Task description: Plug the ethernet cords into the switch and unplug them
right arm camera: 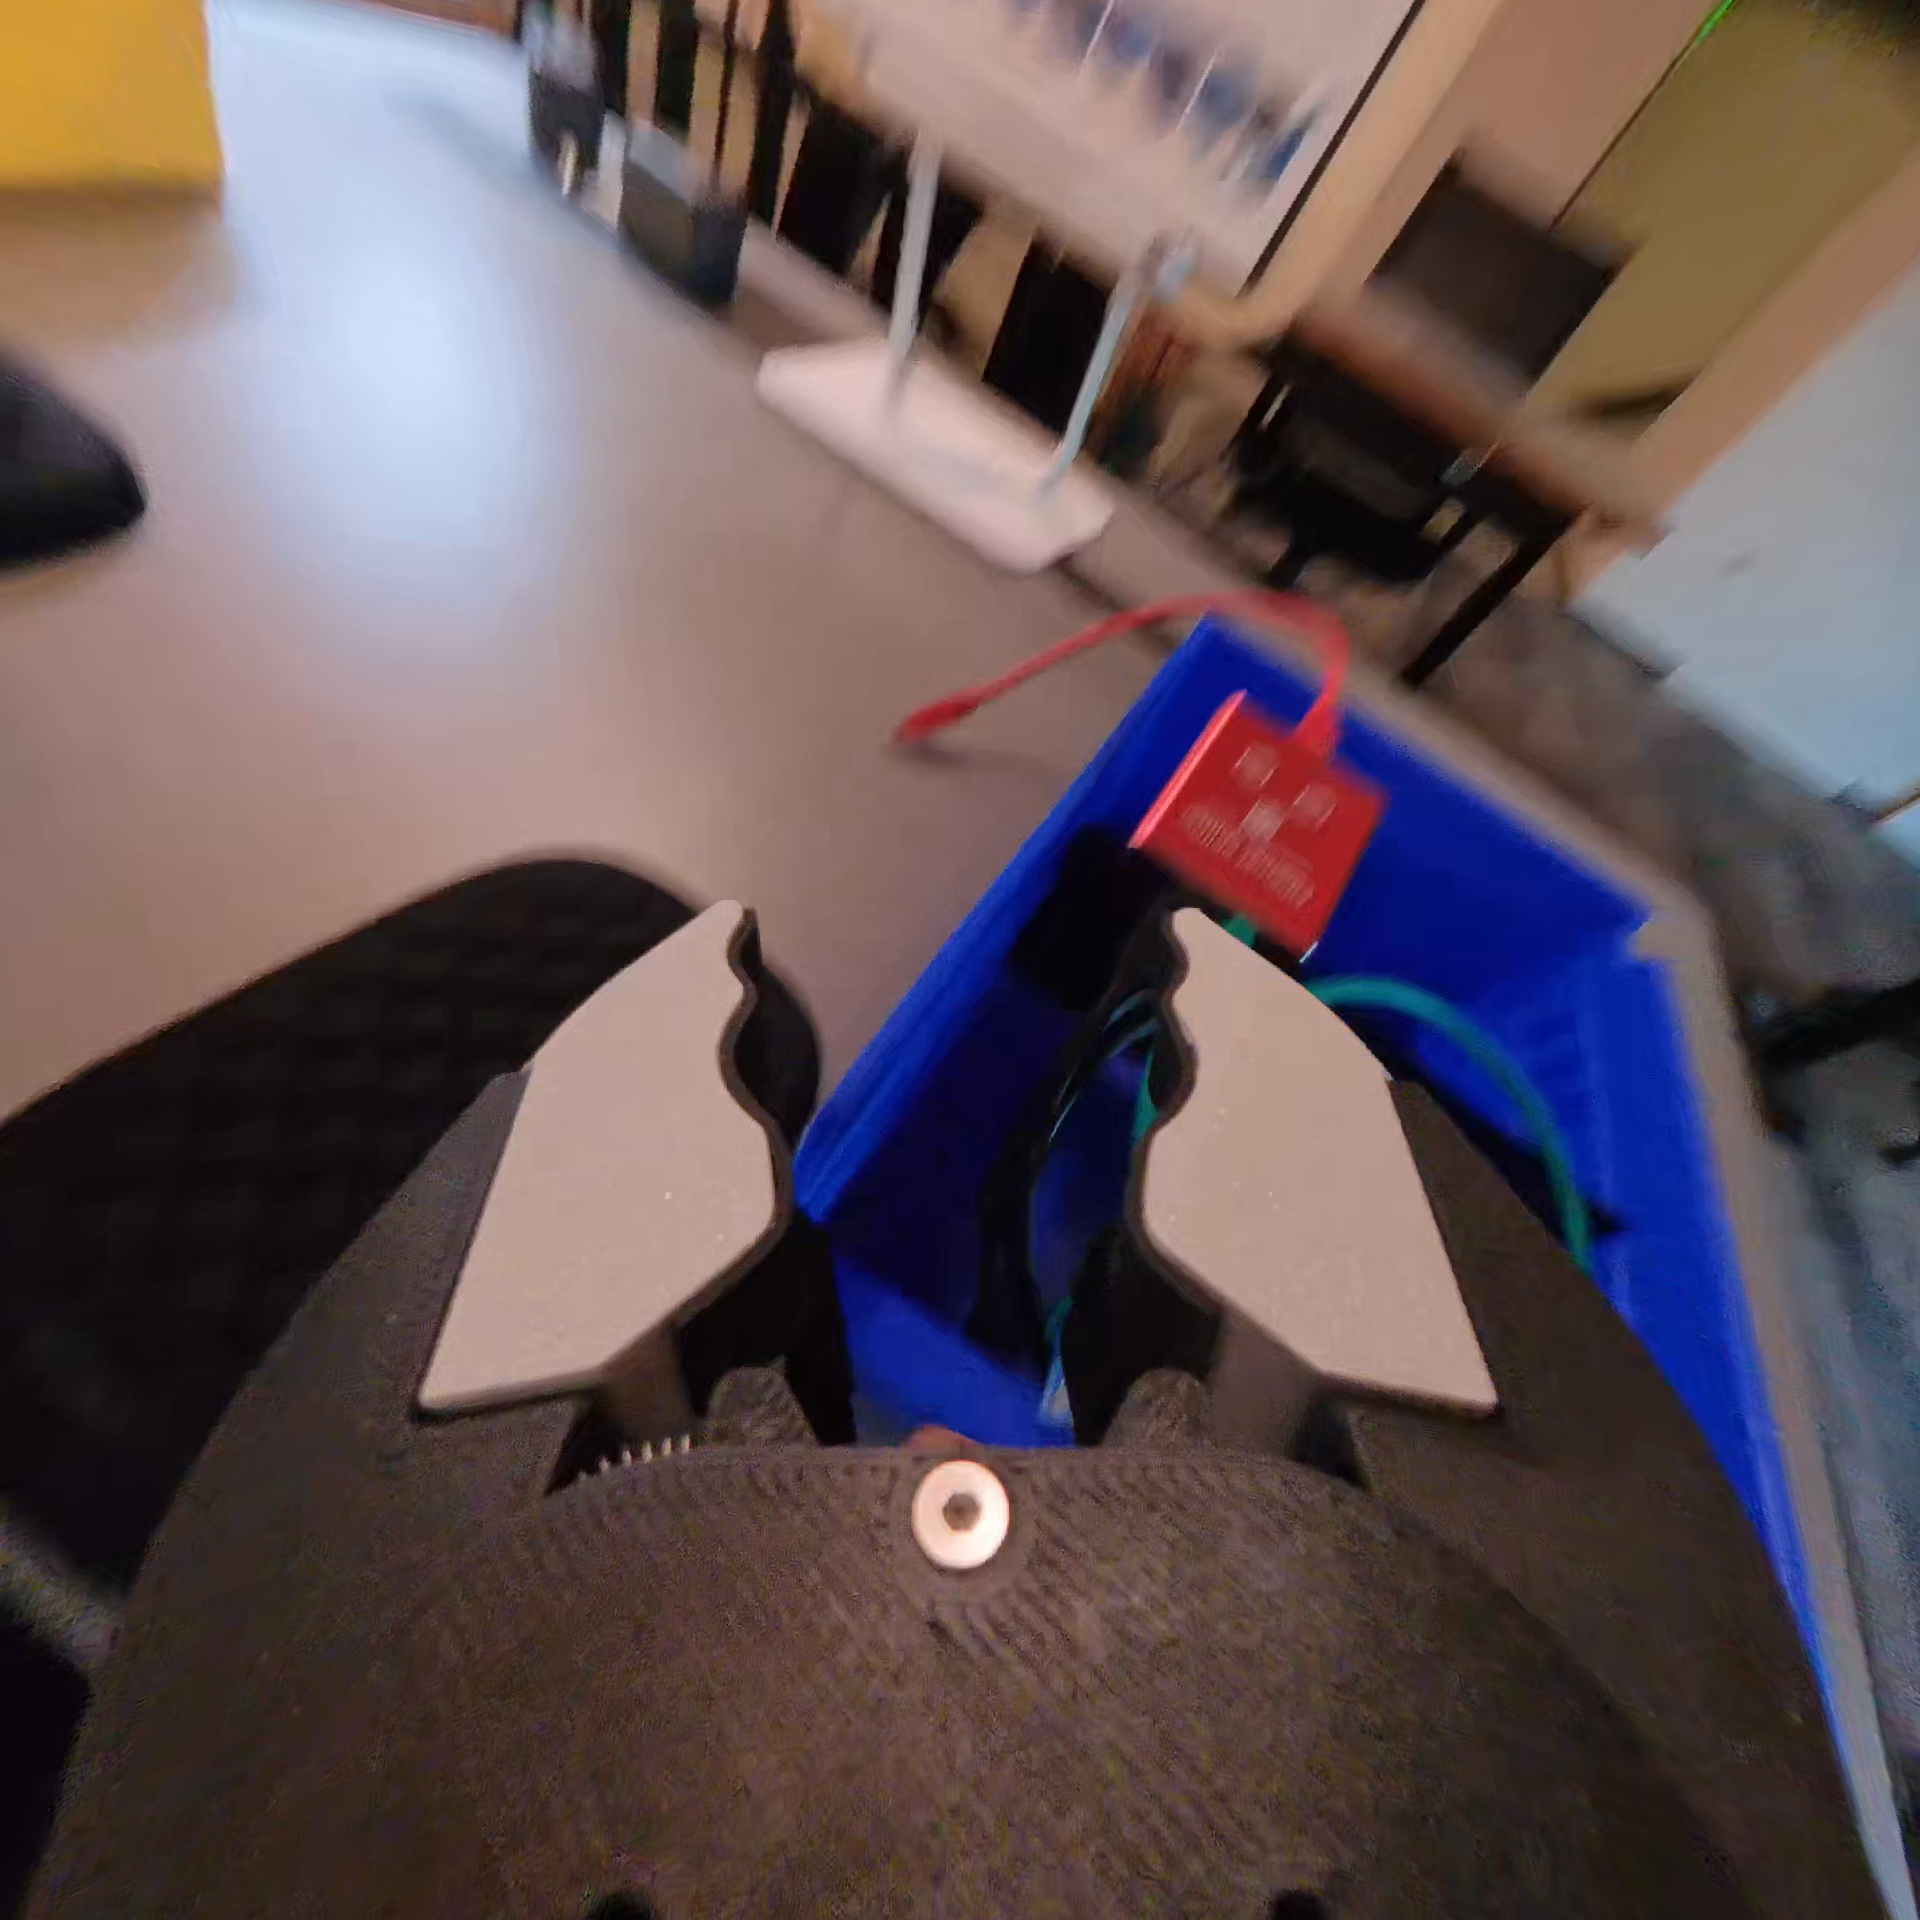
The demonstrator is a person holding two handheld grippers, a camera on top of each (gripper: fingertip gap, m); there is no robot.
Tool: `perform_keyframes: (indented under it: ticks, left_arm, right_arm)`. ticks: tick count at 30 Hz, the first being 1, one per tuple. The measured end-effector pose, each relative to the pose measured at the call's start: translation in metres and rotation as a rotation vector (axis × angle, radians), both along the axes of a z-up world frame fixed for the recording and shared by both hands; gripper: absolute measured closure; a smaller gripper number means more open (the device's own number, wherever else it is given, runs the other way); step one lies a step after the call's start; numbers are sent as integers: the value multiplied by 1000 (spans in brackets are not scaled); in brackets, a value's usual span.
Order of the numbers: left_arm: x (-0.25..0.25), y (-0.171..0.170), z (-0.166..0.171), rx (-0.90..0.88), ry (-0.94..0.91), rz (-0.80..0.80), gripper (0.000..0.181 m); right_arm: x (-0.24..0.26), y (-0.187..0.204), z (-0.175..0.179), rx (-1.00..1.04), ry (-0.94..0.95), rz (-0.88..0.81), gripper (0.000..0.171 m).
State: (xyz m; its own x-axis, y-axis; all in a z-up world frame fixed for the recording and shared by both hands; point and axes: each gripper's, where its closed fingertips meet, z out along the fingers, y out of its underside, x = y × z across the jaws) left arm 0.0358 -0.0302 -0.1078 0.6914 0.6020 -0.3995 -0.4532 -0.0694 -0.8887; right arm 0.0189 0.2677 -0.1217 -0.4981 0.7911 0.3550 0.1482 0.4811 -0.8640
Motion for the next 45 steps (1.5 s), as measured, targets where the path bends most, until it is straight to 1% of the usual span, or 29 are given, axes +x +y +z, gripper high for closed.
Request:
perform_keyframes:
  ticks: [1, 2, 4, 5, 7, 10, 15, 21, 24, 30, 36, 41, 45]
  left_arm:
    - [0, 1, -1, -6, 1, 1, 143]
    - [0, 1, -1, -12, 2, 1, 143]
    - [0, 2, -2, -20, 3, 4, 143]
    - [0, 2, -2, -22, 2, 4, 143]
    - [0, 2, -3, -22, 1, 5, 143]
    - [-1, 2, -3, -21, -2, 4, 143]
    - [0, 4, -4, -33, 4, 3, 143]
    - [0, 5, -6, -50, 8, 4, 143]
    - [1, 6, -6, -52, 12, 4, 143]
    - [0, 5, -5, -46, 10, 4, 143]
    - [0, 2, -2, -21, 20, 10, 143]
    - [-1, -6, 6, 41, 20, 26, 144]
    - [-3, -16, 13, 99, 27, 69, 146]
  right_arm:
    - [4, 3, -13, 40, -65, -14, 101]
    - [7, 5, -25, 76, -117, -21, 109]
    - [14, 0, -49, 114, -230, 19, 120]
    - [14, -3, -57, 122, -265, 28, 126]
    - [5, -1, -64, 138, -273, -13, 145]
    - [-6, -5, -64, 116, -242, -18, 146]
    - [-36, -6, -62, 97, -178, -97, 150]
    - [-62, -40, -63, 177, -195, -111, 148]
    - [-73, -65, -63, 208, -200, -104, 148]
    - [-82, -132, -63, 154, -208, -45, 147]
    - [-77, -204, -62, 74, -202, 54, 146]
    - [-76, -267, -61, 38, -166, 177, 140]
    - [-81, -302, -61, 6, -144, 245, 138]
